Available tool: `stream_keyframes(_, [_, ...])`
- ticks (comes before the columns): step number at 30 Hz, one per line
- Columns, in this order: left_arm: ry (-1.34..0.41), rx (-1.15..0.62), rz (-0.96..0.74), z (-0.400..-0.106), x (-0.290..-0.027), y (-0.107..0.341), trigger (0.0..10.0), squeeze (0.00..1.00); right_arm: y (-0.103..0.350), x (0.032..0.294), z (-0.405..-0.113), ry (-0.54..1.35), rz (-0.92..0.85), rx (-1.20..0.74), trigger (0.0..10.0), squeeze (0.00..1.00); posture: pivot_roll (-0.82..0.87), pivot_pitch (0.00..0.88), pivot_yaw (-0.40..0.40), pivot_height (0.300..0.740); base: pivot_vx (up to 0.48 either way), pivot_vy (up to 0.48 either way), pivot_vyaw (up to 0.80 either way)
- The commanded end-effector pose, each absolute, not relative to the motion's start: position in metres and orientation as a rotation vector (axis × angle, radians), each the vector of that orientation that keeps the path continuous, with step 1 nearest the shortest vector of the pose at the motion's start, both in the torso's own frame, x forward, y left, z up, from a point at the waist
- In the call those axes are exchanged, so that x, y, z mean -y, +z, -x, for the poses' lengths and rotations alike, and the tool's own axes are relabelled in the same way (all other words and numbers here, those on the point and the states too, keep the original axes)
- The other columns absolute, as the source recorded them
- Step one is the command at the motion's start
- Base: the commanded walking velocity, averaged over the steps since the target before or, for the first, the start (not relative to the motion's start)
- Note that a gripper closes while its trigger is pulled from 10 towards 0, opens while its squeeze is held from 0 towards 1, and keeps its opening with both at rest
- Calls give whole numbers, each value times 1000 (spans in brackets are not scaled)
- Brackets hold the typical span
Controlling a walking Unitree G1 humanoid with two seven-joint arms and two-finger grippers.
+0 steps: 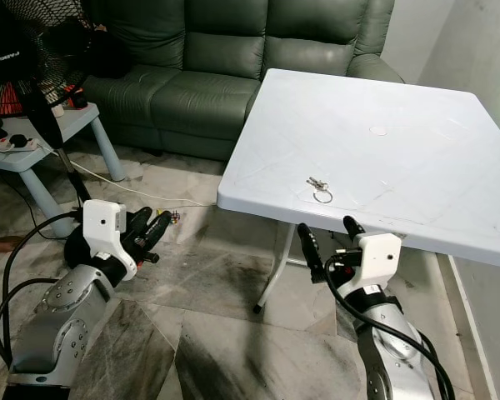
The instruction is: Hang keys on a hook
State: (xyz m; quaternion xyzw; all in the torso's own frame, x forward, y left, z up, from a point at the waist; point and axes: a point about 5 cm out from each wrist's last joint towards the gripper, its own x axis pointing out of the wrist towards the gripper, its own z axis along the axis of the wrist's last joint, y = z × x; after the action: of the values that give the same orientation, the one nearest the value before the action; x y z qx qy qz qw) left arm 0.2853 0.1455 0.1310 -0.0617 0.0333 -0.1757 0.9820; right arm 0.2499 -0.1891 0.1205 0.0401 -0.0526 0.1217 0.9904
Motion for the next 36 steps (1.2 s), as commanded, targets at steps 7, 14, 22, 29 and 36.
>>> stream_keyframes(7, [-362,-40,125,-289,-143,140,10000,0,127,188,-249,248,-75,128,10000,0,129,1,-34,740,356,0,0])
stream_keyframes(14, [-370,-30,122,-292,-143,142,10000,0,127,187,-251,254,-73,129,10000,0,130,0,-30,740,397,0,0])
stream_keyframes(22, [-379,-28,125,-293,-140,143,10000,0,126,187,-251,259,-69,128,10000,0,129,0,-27,740,401,0,0])
stream_keyframes(29, [-389,-24,125,-294,-138,144,10000,0,126,187,-251,261,-67,128,10000,0,127,0,-26,740,397,0,0])
stream_keyframes(36, [-364,-5,113,-294,-136,146,10000,0,126,189,-251,266,-59,127,10000,0,128,0,-29,740,274,0,0])
